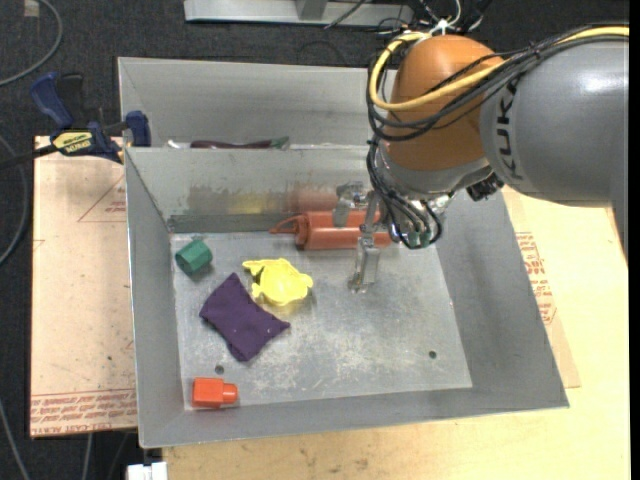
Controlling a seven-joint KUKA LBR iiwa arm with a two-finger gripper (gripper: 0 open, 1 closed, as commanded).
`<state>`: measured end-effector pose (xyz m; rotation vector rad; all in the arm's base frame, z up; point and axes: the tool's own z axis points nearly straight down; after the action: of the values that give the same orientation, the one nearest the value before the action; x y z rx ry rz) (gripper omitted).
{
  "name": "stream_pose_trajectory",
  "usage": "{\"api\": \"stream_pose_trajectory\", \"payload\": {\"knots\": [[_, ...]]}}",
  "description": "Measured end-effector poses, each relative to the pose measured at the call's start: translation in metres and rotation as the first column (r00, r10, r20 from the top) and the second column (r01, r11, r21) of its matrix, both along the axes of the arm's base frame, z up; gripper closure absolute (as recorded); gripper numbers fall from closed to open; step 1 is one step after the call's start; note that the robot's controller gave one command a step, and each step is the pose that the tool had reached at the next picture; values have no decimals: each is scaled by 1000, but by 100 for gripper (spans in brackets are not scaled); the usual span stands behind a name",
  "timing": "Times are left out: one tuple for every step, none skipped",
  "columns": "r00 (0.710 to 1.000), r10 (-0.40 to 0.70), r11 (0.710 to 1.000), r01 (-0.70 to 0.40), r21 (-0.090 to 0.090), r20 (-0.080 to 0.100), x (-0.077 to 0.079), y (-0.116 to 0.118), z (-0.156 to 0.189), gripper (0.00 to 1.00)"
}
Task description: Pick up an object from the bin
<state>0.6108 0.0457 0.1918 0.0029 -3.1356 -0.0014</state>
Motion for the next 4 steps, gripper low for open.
{"api": "stream_pose_trajectory", "payload": {"knots": [[1000,-1,1000,1,0,8,2,0,5,0],[1000,2,1000,-2,0,16,14,24,-36,0],[1000,12,1000,-12,1,11,19,40,-58,0],[999,53,999,-53,2,-5,17,35,-40,0]]}}
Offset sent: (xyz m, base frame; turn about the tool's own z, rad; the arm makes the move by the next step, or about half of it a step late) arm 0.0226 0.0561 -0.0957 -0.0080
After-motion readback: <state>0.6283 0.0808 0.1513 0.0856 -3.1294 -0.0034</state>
